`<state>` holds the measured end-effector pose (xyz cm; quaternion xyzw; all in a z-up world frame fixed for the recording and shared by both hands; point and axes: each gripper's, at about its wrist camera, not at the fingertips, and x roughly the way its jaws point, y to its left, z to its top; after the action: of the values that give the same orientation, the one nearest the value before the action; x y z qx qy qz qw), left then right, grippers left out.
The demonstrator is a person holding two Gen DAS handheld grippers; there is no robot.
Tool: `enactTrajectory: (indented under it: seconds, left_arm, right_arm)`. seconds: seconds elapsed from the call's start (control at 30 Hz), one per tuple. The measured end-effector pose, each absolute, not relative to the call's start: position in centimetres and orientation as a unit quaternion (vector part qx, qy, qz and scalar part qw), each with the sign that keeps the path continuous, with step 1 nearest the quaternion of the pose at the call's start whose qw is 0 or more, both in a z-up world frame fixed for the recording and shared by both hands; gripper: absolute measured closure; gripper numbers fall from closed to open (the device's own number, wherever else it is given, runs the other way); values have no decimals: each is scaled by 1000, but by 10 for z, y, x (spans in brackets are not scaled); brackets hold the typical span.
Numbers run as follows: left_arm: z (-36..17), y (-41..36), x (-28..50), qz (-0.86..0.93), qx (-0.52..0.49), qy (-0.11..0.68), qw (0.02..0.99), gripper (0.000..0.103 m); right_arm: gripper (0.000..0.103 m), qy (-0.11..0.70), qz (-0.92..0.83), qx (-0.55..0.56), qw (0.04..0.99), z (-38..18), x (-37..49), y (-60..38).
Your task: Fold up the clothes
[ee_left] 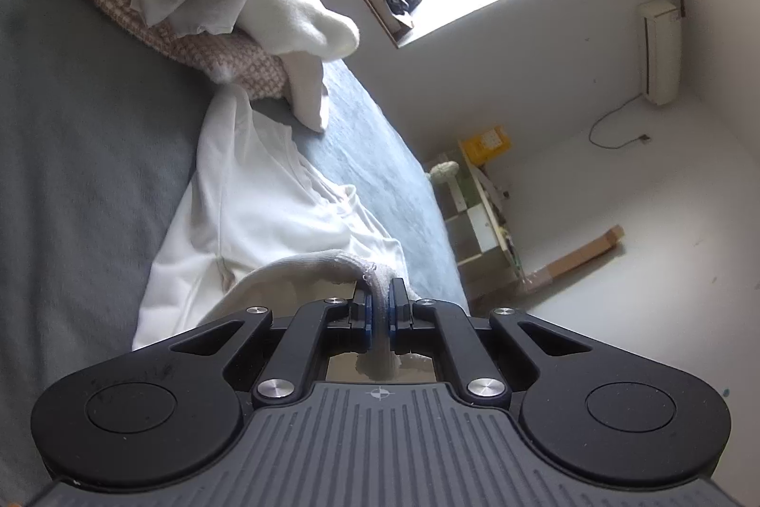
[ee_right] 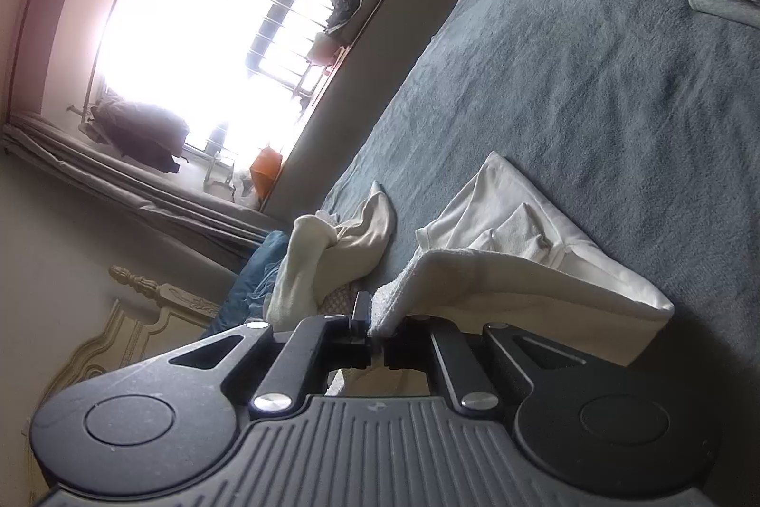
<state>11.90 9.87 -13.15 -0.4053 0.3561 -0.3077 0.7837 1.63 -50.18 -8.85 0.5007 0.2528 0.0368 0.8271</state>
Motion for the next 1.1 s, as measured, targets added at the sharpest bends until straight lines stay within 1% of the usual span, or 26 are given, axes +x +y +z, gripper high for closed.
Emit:
enactTrajectory:
  seconds: [0.37,0.53,0.7,0.8,0.83,0.87,0.9,0.93,0.97,1.0,1.03,1.07,1.1]
  left_arm:
    - [-149,89,218,-276,-419,344,793,99]
    - [-158,77,262,-265,-411,345,801,99]
    - [-172,67,308,-244,-412,343,808,99]
    - [-196,59,339,-216,-412,363,807,97]
    - [-208,58,349,-204,-413,377,803,94]
    - [-221,57,356,-192,-418,393,796,90]
    - [-231,58,360,-183,-427,402,789,90]
    - [-240,59,363,-175,-437,410,781,90]
    - [-245,62,362,-176,-450,407,775,88]
    - [-247,65,361,-179,-464,402,769,86]
    - [-248,68,360,-183,-474,397,764,81]
    - [-248,71,358,-187,-483,393,760,77]
    - [-247,74,356,-188,-489,388,759,76]
  right_arm:
    - [98,258,22,495,830,-106,114,-506]
    - [99,256,16,496,829,-118,161,-513]
    - [98,255,14,502,827,-143,213,-520]
    - [97,258,14,496,829,-170,250,-521]
    - [95,272,8,494,826,-184,261,-521]
    - [89,288,2,496,819,-200,273,-521]
    - [82,311,-13,516,798,-219,280,-523]
    - [73,325,-27,534,780,-233,282,-524]
    - [72,337,-39,550,763,-247,283,-526]
    - [72,330,-37,557,761,-252,279,-526]
    - [68,321,-30,558,765,-252,275,-527]
    - [61,311,-25,558,769,-251,270,-528]
    - [56,303,-24,557,773,-248,266,-531]
